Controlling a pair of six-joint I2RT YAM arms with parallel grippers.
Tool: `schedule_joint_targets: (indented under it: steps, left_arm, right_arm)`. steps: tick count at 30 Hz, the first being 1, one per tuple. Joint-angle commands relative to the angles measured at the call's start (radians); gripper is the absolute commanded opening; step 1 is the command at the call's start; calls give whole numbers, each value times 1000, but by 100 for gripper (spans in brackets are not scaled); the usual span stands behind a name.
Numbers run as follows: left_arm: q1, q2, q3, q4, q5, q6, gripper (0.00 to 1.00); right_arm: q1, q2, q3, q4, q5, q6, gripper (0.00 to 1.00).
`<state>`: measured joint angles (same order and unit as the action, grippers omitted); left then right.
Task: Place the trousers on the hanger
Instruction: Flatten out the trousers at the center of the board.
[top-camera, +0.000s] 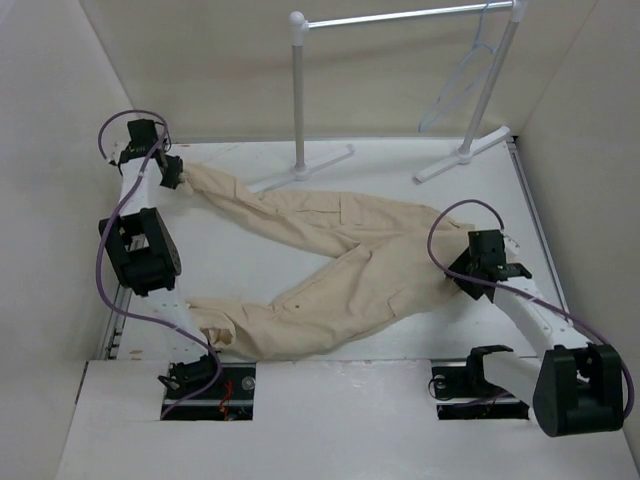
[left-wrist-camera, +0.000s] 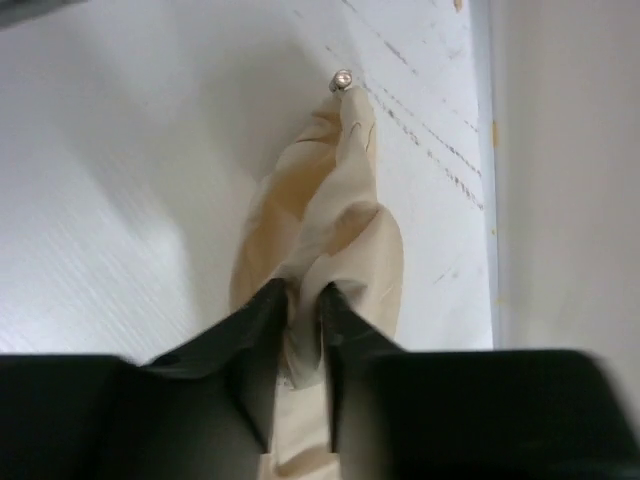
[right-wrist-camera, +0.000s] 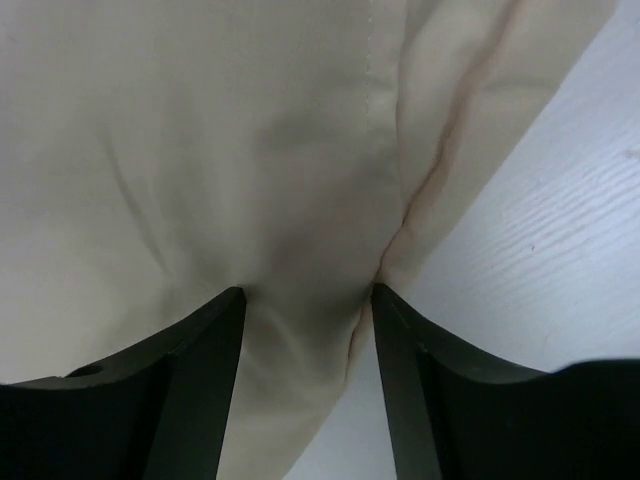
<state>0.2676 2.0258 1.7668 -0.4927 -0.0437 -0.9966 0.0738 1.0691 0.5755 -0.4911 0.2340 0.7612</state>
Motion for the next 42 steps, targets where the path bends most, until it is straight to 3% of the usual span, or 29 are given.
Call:
schedule_joint_targets:
  steps: [1,4,9,12,14,16,18,24,26,28,32,34,36,38,39,42]
  left_arm:
    - [9,-88,-74,-109,-99,-20,30]
    - [-11,-221,-232,-43,-99,-28,40]
    - [-51,-475,-479,13,-189,-43,33]
    - [-18,-565,-572,16,-200,-60,35]
    - [3,-562,-592,20,-142,-51,41]
    - [18,-521,-595,34,-56,-43,46]
    - [28,-443,-578,71,43,-42,49]
    - [55,-247,-452,141,146,-53,50]
    - [48,-228,-417,144,165,-57,46]
    - [11,-258,-409,143,173,-60,35]
    - [-121,-453,-527,187,119,-51,19]
    - [-210,-556,-604,194,97,-31,17]
    - [-337,-633,-679,203,91,-24,20]
    - [-507,-659,-728,200,97,-16,27]
    - [-597,-658,-747,201,99,-11,32]
    - [-831,-621,-774,206,81,-2,52]
  right_arm:
    - [13,-24,-54,-12,-129,94,56]
    - [85,-104,-110,-35,-194,168,42]
    - [134,-260,-85,-174,-191,197,14]
    - [136,-336,0,-285,-122,185,13]
    - [136,-368,49,-319,-63,162,21]
    - [123,-376,93,-320,-16,120,43]
    - [107,-344,145,-310,5,69,56]
    - [36,-218,290,-201,33,-5,69]
    - [-11,-132,314,-123,19,-45,70]
    - [-68,-5,349,-22,-39,-89,61]
    - [-143,272,467,123,-113,-129,21]
    - [-168,411,561,118,-150,-146,17]
    - [-167,503,622,100,-145,-149,27]
    - [-165,561,644,89,-124,-146,56]
    - [-165,586,650,82,-131,-146,64]
    - [-128,640,661,51,-160,-151,72]
